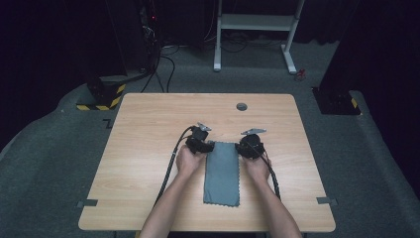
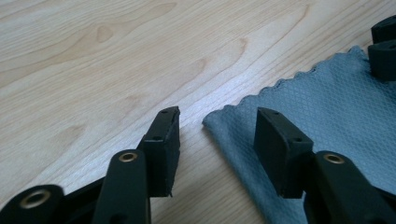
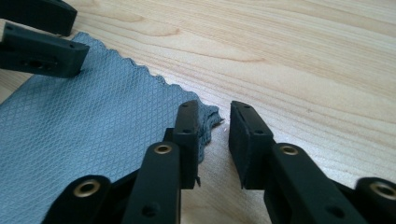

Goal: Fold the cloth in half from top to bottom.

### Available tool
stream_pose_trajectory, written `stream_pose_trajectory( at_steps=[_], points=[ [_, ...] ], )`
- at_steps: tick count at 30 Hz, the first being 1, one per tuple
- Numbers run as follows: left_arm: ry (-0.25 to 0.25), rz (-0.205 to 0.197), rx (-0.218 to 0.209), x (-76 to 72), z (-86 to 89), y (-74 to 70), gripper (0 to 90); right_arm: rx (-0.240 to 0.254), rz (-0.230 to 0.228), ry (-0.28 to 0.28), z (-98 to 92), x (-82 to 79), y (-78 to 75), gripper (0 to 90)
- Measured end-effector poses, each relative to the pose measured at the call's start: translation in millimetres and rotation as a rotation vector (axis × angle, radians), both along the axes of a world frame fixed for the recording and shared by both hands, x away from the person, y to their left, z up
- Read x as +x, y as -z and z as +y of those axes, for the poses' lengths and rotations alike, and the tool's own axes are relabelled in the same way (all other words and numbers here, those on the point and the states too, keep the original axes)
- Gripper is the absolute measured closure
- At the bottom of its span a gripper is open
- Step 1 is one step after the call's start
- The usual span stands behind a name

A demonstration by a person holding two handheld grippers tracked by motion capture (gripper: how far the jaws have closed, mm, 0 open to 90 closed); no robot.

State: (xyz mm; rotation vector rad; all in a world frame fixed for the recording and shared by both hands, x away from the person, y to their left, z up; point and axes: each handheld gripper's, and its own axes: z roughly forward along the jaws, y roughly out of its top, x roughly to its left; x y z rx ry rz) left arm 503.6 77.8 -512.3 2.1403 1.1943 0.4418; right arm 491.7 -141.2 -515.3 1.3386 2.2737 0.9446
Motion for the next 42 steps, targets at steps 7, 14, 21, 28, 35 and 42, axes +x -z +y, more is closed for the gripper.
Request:
stream_pose_trajectory(
  at_steps=[7, 14, 21, 28, 35, 42],
  points=[
    [0.016, 0.011, 0.007, 1.4, -3.4, -1.9, 60.8, -0.019, 0.010, -0.023, 2.6, 3.1, -1.7, 79.0],
    [0.023, 0.020, -0.014, 2.6, -4.3, -2.0, 72.6, -0.016, 0.042, -0.046, 6.0, 6.1, -3.6, 87.5],
    [0.036, 0.058, -0.070, 4.8, -3.6, -1.6, 86.8, -0.022, 0.044, -0.056, 6.4, 6.5, -4.2, 89.3],
    [0.055, 0.062, -0.082, 4.6, 1.0, -3.7, 88.1, -0.013, 0.044, -0.070, 4.2, 5.9, -4.8, 89.6],
    [0.069, 0.038, -0.110, 1.6, 5.2, -12.5, 88.2, -0.005, 0.012, -0.084, 3.6, 2.1, -13.4, 89.8],
    [0.076, 0.012, -0.153, 0.4, 11.3, -23.8, 88.2, 0.027, -0.018, -0.089, -0.8, -0.7, -26.2, 89.9]
  ],
)
